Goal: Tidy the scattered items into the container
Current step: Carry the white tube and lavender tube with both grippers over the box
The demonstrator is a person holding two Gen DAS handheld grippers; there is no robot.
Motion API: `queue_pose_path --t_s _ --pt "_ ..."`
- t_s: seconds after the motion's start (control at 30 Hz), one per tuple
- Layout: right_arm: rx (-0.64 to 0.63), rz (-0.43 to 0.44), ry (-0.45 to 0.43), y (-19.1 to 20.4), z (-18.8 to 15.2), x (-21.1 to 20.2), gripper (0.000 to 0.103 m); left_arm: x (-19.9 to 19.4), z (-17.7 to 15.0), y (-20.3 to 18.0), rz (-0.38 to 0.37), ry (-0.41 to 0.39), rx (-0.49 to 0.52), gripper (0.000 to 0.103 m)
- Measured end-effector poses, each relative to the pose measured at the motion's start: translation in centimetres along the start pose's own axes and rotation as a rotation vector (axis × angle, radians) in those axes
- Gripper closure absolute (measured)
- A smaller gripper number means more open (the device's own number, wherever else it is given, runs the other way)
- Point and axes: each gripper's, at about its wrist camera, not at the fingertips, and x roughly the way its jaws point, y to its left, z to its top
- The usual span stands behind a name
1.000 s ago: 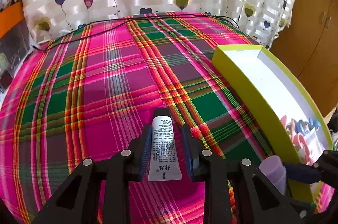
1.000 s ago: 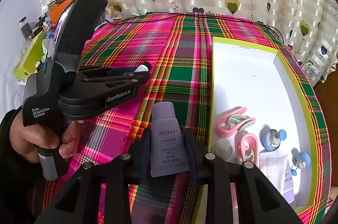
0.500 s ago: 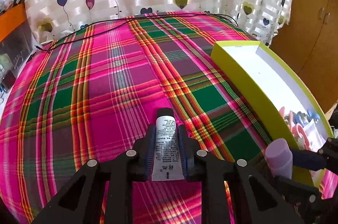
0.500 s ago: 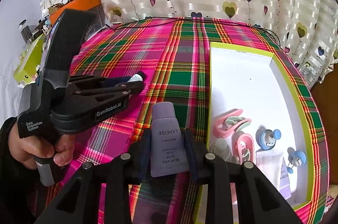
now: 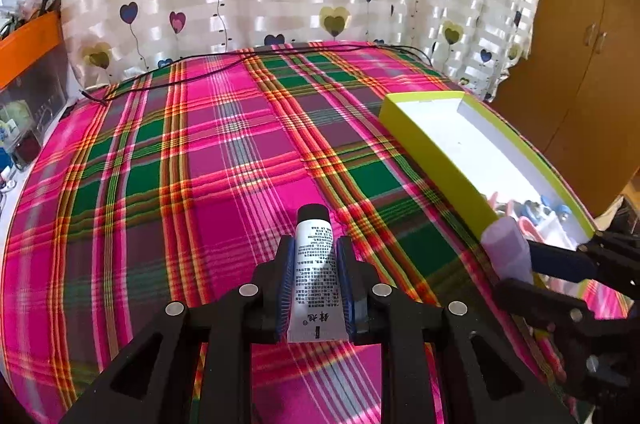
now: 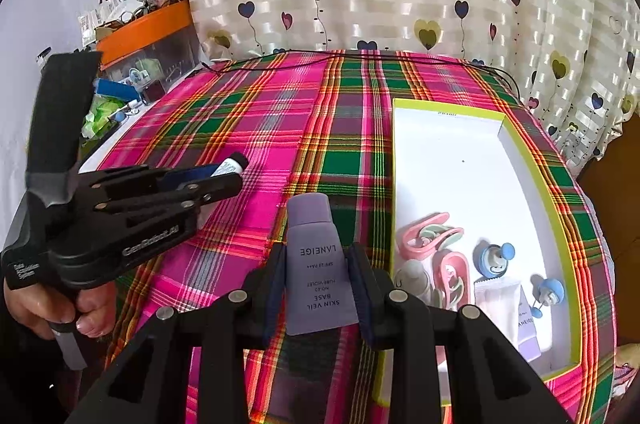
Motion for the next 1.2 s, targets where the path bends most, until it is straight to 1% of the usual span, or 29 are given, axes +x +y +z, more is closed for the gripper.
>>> queue_pose_path --t_s 0.2,0.3,0.7,1.2 --pt "0.009 -0.006 -0.024 0.1 -0.2 -1.1 0.071 -2.1 -0.7 0.2 -0.043 -0.025 -0.011 0.081" --pt "0.011 -0.008 -0.034 0.2 -0.3 -1.6 0.071 -2.9 -1.0 0.0 -0.052 -0.036 -0.008 0.081" --pt "0.015 -0.012 -0.074 0.5 -0.8 -3.6 0.071 -6.0 -1.7 -1.3 -0.079 -0.075 0.01 0.081" --pt "0.02 -0.021 -0.15 0.9 -1.4 -7.0 0.071 -9.3 -1.7 -3.6 -0.096 -0.129 0.049 0.081"
